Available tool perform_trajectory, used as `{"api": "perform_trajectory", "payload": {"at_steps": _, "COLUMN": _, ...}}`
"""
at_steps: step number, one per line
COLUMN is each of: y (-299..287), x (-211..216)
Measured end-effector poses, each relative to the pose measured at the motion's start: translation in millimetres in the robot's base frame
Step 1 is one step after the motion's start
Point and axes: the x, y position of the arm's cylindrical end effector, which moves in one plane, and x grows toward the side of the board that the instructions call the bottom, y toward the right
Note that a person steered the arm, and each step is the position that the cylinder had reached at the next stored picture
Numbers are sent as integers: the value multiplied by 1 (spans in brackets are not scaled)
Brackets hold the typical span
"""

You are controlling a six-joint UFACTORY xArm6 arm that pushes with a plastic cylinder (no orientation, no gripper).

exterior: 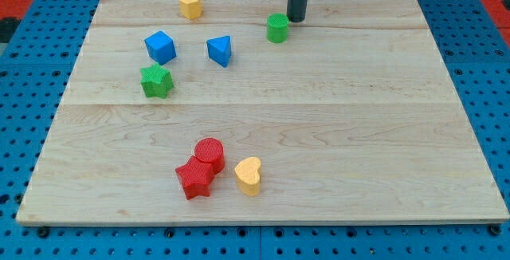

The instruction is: Move the green circle to the right of the blue triangle

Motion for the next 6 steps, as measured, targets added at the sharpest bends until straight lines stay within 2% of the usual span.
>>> {"api": "perform_trajectory", "payload": {"at_steps": 2, "y": -31, "x": 13}}
{"api": "perform_trajectory", "payload": {"at_steps": 4, "y": -35, "x": 17}}
{"api": "perform_trajectory", "payload": {"at_steps": 6, "y": -35, "x": 51}}
